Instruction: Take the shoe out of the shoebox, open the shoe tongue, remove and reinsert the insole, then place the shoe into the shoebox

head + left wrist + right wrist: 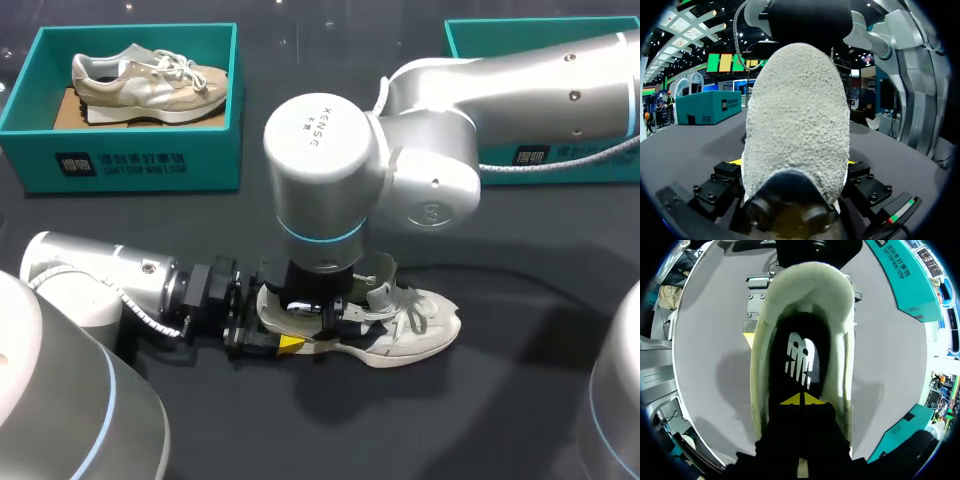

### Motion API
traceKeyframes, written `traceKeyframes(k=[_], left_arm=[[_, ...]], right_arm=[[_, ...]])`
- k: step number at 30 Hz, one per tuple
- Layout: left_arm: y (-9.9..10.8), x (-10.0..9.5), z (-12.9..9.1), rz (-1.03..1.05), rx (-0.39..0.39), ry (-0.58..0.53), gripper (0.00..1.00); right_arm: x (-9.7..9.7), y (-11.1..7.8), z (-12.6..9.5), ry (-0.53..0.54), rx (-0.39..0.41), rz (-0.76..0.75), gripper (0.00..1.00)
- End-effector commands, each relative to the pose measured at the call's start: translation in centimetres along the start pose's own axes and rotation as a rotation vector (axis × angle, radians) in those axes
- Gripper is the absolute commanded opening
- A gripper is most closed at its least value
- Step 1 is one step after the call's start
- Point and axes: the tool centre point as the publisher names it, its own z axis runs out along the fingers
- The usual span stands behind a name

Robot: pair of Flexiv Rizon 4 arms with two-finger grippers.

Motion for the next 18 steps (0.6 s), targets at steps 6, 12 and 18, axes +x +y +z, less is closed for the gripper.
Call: traceKeyframes(k=[6,12,18], left_arm=[[0.0,0.0,-0.1,0.0,0.0,0.0,0.0],[0.0,0.0,-0.1,0.0,0.0,0.0,0.0],[0.0,0.0,-0.1,0.0,0.0,0.0,0.0]], right_arm=[[0.7,-2.5,0.1,-0.022,-0.031,0.064,0.0],[0.6,-3.0,0.3,-0.047,-0.035,0.089,0.0],[0.0,-2.8,1.0,-0.051,-0.045,0.086,0.21]])
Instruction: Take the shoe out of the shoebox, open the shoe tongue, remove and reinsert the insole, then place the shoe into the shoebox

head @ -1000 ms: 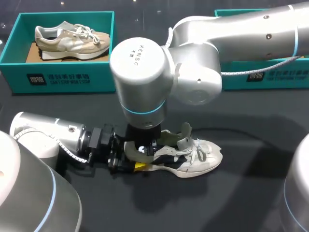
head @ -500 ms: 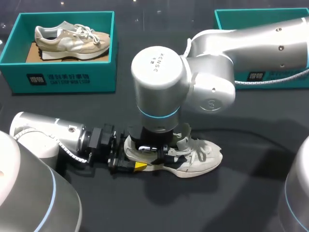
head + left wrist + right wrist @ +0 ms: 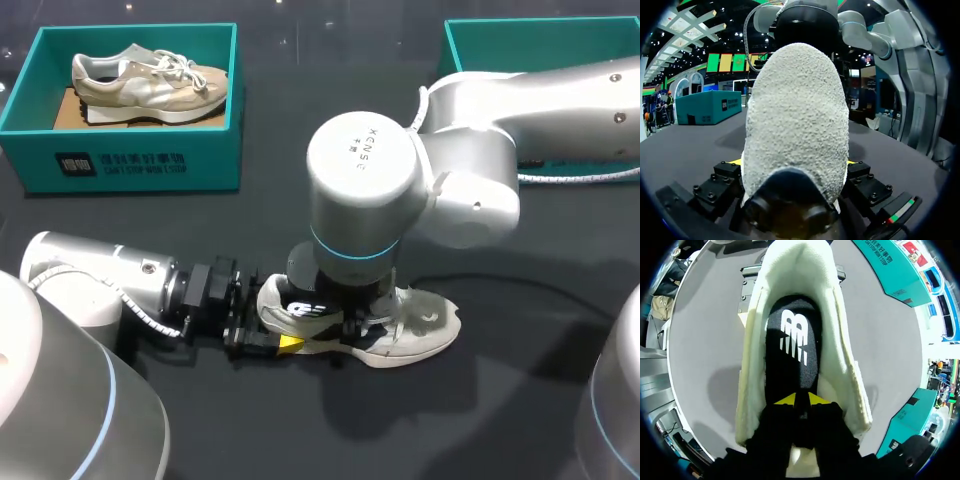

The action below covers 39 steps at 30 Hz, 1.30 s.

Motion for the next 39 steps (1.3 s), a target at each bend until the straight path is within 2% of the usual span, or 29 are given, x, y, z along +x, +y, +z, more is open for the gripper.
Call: traceKeyframes(k=[1,4,7,10,16,21,25,28,31,33,39], left_arm=[[0.0,0.0,-0.1,0.0,0.0,-0.001,0.0],[0.0,0.0,-0.1,0.0,0.0,-0.001,0.0],[0.0,0.0,-0.1,0.0,0.0,-0.001,0.0],[0.0,0.0,-0.1,0.0,0.0,-0.001,0.0],[0.0,0.0,-0.1,0.0,0.0,-0.001,0.0],[0.0,0.0,-0.1,0.0,0.0,-0.001,0.0],[0.0,0.0,-0.1,0.0,0.0,-0.001,0.0],[0.0,0.0,-0.1,0.0,0.0,-0.001,0.0],[0.0,0.0,-0.1,0.0,0.0,-0.001,0.0],[0.0,0.0,-0.1,0.0,0.0,-0.001,0.0],[0.0,0.0,-0.1,0.0,0.0,-0.001,0.0]], right_arm=[[-0.2,-0.2,0.8,0.004,-0.009,-0.007,0.23],[-0.5,-0.1,1.2,0.003,-0.007,-0.009,0.24],[-0.7,0.0,1.6,0.012,-0.007,-0.018,0.34],[-0.9,0.0,2.1,0.025,-0.009,-0.019,0.35],[-1.1,0.1,3.6,0.092,-0.002,-0.017,0.45],[-0.6,0.2,5.0,0.175,0.007,-0.018,0.43],[0.4,0.2,5.9,0.236,0.013,-0.034,0.38],[1.6,0.1,6.2,0.266,0.025,-0.033,0.24],[2.4,0.0,6.4,0.293,0.036,-0.031,0.15],[2.8,-0.2,6.5,0.31,0.038,-0.03,0.0],[3.8,-0.7,6.3,0.321,0.041,-0.027,0.0]])
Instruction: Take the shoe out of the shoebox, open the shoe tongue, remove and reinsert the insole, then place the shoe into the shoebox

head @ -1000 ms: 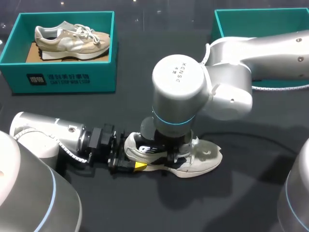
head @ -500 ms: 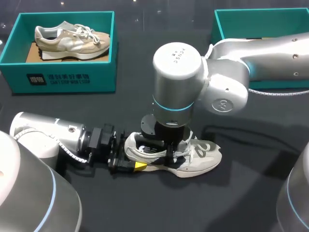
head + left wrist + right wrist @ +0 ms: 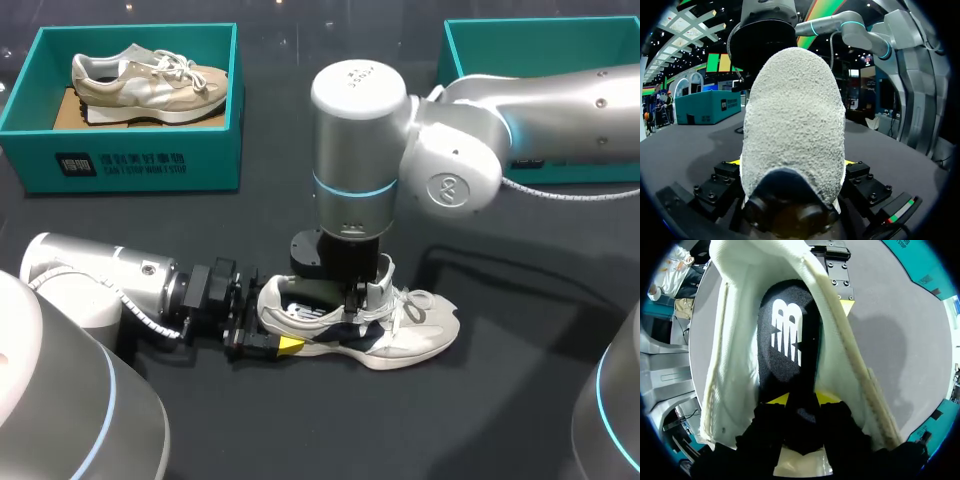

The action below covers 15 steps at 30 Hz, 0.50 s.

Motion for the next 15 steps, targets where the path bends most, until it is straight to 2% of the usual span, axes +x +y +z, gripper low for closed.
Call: traceKeyframes(k=[1,15], left_arm=[[-0.1,-0.2,-0.1,0.0,-0.001,-0.003,0.0],[-0.1,-0.2,-0.1,0.0,-0.001,-0.003,0.0]], right_arm=[[2.2,-0.3,5.0,-0.003,0.002,0.001,0.0],[3.5,-1.0,2.4,-0.132,-0.017,0.052,0.0]])
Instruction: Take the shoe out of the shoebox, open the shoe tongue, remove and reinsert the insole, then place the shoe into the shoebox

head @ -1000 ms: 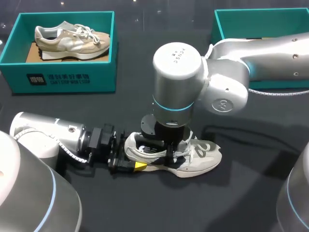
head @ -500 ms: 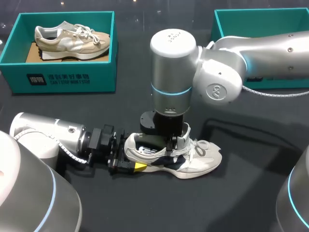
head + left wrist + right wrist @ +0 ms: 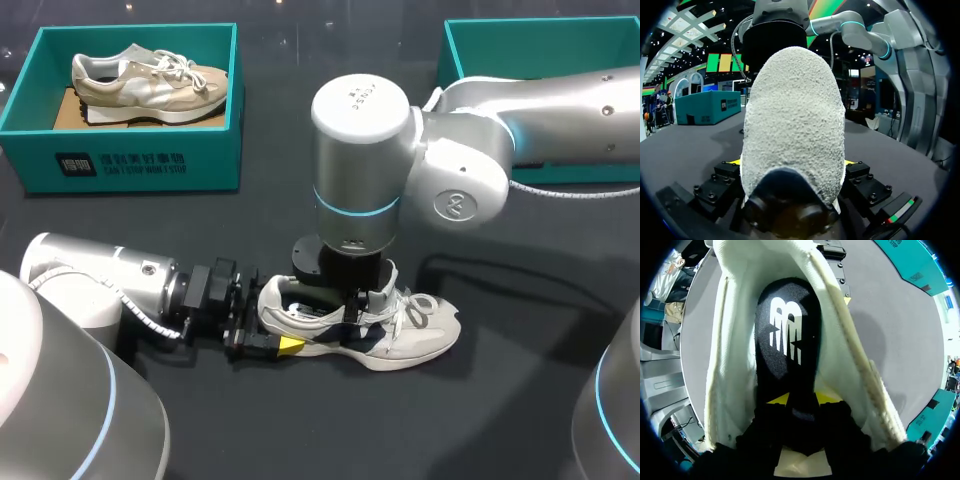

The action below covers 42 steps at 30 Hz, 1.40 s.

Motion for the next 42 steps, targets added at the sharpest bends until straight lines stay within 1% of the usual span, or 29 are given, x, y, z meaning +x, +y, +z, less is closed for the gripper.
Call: traceKeyframes(k=[1,8,12,18,21,28,35,40,42], left_arm=[[0.0,-0.2,-0.2,-0.001,-0.001,-0.003,0.0],[0.0,-0.2,-0.2,-0.001,-0.001,-0.003,0.0],[0.0,-0.2,-0.2,-0.001,-0.001,-0.003,0.0],[0.0,-0.2,-0.2,-0.001,-0.001,-0.003,0.0],[0.0,-0.2,-0.2,-0.001,-0.001,-0.003,0.0],[0.0,-0.2,-0.2,-0.001,-0.001,-0.003,0.0],[0.0,-0.2,-0.2,-0.001,-0.001,-0.003,0.0],[0.0,-0.2,-0.2,-0.001,-0.001,-0.003,0.0],[0.0,-0.2,-0.2,-0.001,-0.001,-0.003,0.0]], right_arm=[[3.5,-0.8,1.8,-0.029,-0.014,0.0,0.0],[3.4,-0.7,0.9,-0.071,-0.044,0.0,0.0],[3.2,-0.6,0.3,-0.072,-0.063,-0.026,0.0],[2.8,-0.5,-1.0,-0.04,-0.169,-0.106,0.0],[2.8,-0.8,-1.9,-0.047,-0.23,-0.142,0.0],[2.7,-1.0,-3.4,-0.065,-0.315,-0.193,0.0],[2.3,-0.9,-4.1,-0.07,-0.405,-0.233,0.0],[1.9,-1.1,-4.5,-0.069,-0.508,-0.279,0.0],[1.7,-1.2,-4.6,-0.064,-0.536,-0.29,0.0]])
